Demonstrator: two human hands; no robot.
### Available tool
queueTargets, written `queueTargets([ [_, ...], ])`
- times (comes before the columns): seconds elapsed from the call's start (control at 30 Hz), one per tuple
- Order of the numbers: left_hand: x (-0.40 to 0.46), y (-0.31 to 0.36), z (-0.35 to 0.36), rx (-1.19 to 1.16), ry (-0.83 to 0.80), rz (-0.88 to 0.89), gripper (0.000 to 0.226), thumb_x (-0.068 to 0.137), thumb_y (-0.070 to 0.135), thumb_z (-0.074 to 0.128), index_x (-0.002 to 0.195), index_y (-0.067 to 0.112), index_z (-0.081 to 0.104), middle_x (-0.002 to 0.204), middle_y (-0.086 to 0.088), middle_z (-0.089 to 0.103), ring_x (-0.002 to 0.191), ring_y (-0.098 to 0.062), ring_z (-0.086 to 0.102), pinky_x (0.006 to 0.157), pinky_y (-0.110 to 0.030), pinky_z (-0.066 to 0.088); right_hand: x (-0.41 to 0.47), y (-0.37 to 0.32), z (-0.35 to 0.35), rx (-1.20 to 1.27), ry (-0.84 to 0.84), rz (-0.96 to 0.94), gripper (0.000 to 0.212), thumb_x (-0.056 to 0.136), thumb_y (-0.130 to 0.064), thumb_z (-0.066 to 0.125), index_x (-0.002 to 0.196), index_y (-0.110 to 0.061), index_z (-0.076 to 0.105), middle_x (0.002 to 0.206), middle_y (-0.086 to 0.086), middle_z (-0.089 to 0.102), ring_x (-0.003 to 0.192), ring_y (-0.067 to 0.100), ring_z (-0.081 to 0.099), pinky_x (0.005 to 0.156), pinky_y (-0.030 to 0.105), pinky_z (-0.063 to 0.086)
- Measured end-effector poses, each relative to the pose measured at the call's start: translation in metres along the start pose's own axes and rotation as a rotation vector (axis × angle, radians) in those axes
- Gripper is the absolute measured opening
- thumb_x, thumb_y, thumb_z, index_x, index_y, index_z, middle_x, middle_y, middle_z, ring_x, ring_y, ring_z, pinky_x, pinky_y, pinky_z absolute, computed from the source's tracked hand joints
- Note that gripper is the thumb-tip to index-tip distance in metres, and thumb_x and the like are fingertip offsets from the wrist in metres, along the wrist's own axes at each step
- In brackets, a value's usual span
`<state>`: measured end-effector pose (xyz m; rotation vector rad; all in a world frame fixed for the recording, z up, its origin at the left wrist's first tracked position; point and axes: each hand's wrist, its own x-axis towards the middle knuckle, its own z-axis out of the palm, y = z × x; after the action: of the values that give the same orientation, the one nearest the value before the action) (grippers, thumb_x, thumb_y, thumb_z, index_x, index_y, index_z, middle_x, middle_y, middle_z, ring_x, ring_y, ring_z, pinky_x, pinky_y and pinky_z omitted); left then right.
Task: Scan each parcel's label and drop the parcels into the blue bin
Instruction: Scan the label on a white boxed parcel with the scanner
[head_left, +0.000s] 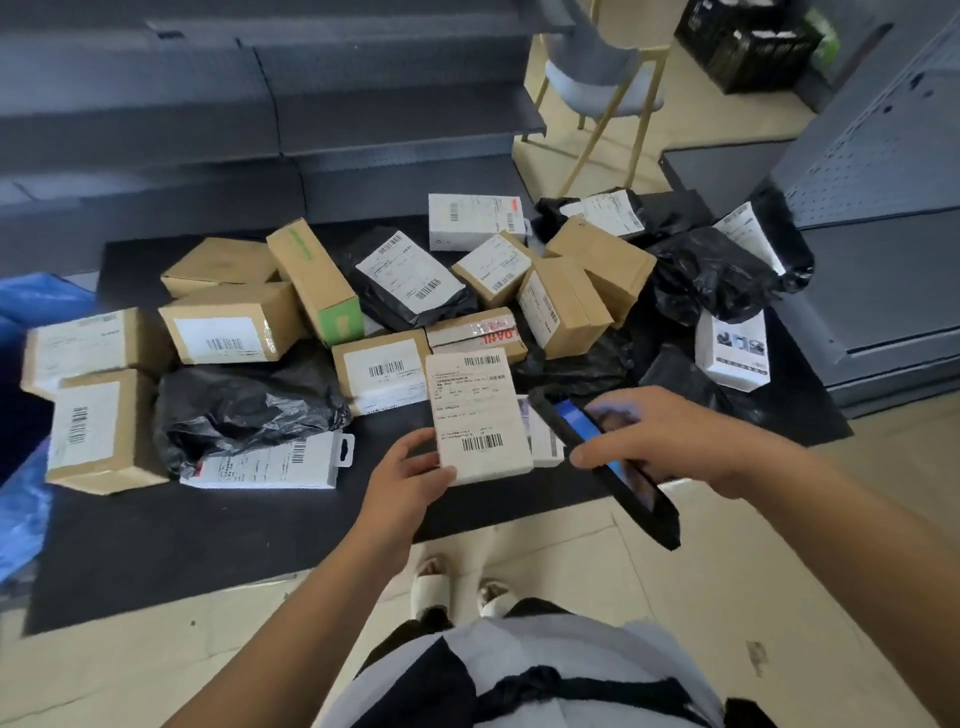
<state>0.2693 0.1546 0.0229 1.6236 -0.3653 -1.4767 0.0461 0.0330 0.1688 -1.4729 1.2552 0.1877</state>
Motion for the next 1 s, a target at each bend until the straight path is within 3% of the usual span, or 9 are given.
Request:
queueTargets([
  [0.07, -0.016, 0.006, -0.005, 0.001, 0.023, 0.033, 0.047, 0.09, 0.001, 0.069, 0.126, 0.03, 0.06, 0.108, 0.003, 0.077, 0.107, -0.017, 0.07, 0.088, -0.031, 0.053, 0.005, -0.003, 0.003, 0.137, -0.002, -0.067, 0.033, 0.088, -0.024, 0.079, 0.119, -0.019, 0.069, 0.092, 0.004, 0.078, 0.084, 0.031, 0.075, 0.077, 0.044, 0.061],
  [0.13, -0.035, 0.008, -0.01, -0.002, 0.046, 0.057, 0.047, 0.091, 0.002, 0.068, 0.127, 0.031, 0.06, 0.111, 0.002, 0.076, 0.106, -0.016, 0.071, 0.088, -0.03, 0.052, 0.016, -0.002, 0.014, 0.235, -0.006, -0.096, 0.042, 0.084, -0.031, 0.082, 0.123, -0.022, 0.069, 0.101, 0.0, 0.08, 0.095, 0.025, 0.076, 0.094, 0.048, 0.059],
  [0.23, -0.065, 0.0, -0.019, -0.007, 0.12, 0.083, 0.049, 0.092, 0.005, 0.067, 0.132, 0.031, 0.058, 0.117, 0.002, 0.074, 0.11, -0.016, 0.069, 0.089, -0.032, 0.049, 0.032, 0.006, 0.038, 0.36, -0.077, -0.099, 0.05, 0.078, -0.039, 0.08, 0.125, -0.026, 0.069, 0.093, -0.005, 0.075, 0.098, 0.024, 0.069, 0.105, 0.056, 0.053],
  [0.3, -0.083, -0.012, -0.024, -0.039, 0.207, 0.08, 0.048, 0.091, 0.006, 0.068, 0.13, 0.033, 0.06, 0.118, 0.002, 0.074, 0.111, -0.018, 0.068, 0.094, -0.037, 0.049, 0.04, 0.013, 0.053, 0.437, -0.173, -0.099, 0.039, 0.084, -0.032, 0.078, 0.121, -0.023, 0.071, 0.082, -0.008, 0.076, 0.089, 0.021, 0.071, 0.098, 0.052, 0.057],
  [0.43, -0.119, -0.037, -0.031, -0.15, 0.344, 0.085, 0.046, 0.091, 0.002, 0.066, 0.13, 0.027, 0.062, 0.119, -0.006, 0.073, 0.111, -0.026, 0.069, 0.098, -0.042, 0.05, 0.045, 0.015, 0.077, 0.443, -0.339, -0.136, 0.048, 0.075, -0.032, 0.072, 0.121, -0.018, 0.073, 0.095, -0.004, 0.078, 0.086, 0.014, 0.074, 0.078, 0.035, 0.055],
  [0.67, -0.174, -0.058, -0.054, -0.327, 0.494, 0.164, 0.051, 0.083, 0.001, 0.074, 0.128, 0.023, 0.064, 0.121, -0.01, 0.072, 0.114, -0.029, 0.067, 0.102, -0.045, 0.049, 0.032, -0.019, 0.12, 0.371, -0.483, -0.202, 0.035, 0.084, -0.023, 0.076, 0.119, -0.018, 0.074, 0.089, -0.003, 0.077, 0.083, 0.014, 0.074, 0.085, 0.042, 0.056],
  [0.87, -0.211, -0.07, -0.104, -0.399, 0.525, 0.278, 0.057, 0.076, 0.011, 0.074, 0.13, 0.023, 0.063, 0.122, -0.012, 0.071, 0.116, -0.031, 0.066, 0.103, -0.046, 0.049, 0.006, -0.059, 0.178, 0.362, -0.513, -0.261, 0.038, 0.071, -0.024, 0.074, 0.109, -0.022, 0.079, 0.097, 0.003, 0.077, 0.084, 0.021, 0.072, 0.08, 0.038, 0.055],
  [1.0, -0.238, -0.082, -0.155, -0.41, 0.513, 0.34, 0.056, 0.076, 0.011, 0.074, 0.129, 0.022, 0.065, 0.123, -0.013, 0.07, 0.117, -0.033, 0.065, 0.106, -0.05, 0.048, -0.02, -0.083, 0.232, 0.381, -0.517, -0.303, 0.042, 0.072, -0.021, 0.071, 0.114, -0.02, 0.078, 0.1, 0.006, 0.078, 0.084, 0.021, 0.073, 0.078, 0.036, 0.057],
])
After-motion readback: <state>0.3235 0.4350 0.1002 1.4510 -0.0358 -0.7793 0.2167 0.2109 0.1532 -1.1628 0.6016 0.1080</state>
